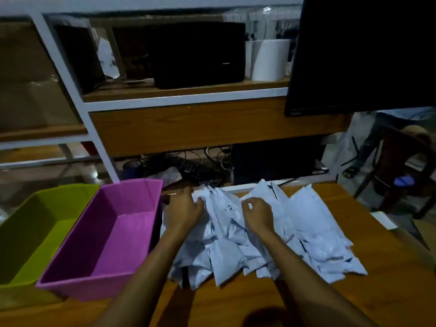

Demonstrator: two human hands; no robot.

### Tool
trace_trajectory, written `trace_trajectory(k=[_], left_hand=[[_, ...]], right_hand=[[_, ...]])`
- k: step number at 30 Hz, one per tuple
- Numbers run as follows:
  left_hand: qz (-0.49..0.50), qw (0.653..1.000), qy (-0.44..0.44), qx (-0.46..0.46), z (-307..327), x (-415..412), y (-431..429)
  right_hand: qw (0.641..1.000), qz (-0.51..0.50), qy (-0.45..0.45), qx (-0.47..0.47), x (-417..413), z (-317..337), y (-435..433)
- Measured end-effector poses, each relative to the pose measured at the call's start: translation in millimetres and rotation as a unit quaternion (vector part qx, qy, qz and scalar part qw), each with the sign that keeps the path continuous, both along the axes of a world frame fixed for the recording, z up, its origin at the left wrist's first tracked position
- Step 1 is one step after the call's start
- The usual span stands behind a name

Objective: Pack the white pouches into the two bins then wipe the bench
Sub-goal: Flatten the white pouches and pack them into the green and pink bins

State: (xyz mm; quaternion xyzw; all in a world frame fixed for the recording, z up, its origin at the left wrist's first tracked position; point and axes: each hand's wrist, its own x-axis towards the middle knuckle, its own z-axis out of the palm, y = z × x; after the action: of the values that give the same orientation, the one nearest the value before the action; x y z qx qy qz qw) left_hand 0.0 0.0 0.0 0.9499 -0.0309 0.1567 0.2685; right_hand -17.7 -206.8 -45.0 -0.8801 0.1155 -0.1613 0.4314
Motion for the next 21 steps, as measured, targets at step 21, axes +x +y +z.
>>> trace_trajectory(k=[21], left_hand=[[-0.07,0.997,0.006,0.016,11.7,-10.2,9.0]], right_hand=[[0.981,-0.066,0.042,-0.176,15.8,-11.1,37.1]])
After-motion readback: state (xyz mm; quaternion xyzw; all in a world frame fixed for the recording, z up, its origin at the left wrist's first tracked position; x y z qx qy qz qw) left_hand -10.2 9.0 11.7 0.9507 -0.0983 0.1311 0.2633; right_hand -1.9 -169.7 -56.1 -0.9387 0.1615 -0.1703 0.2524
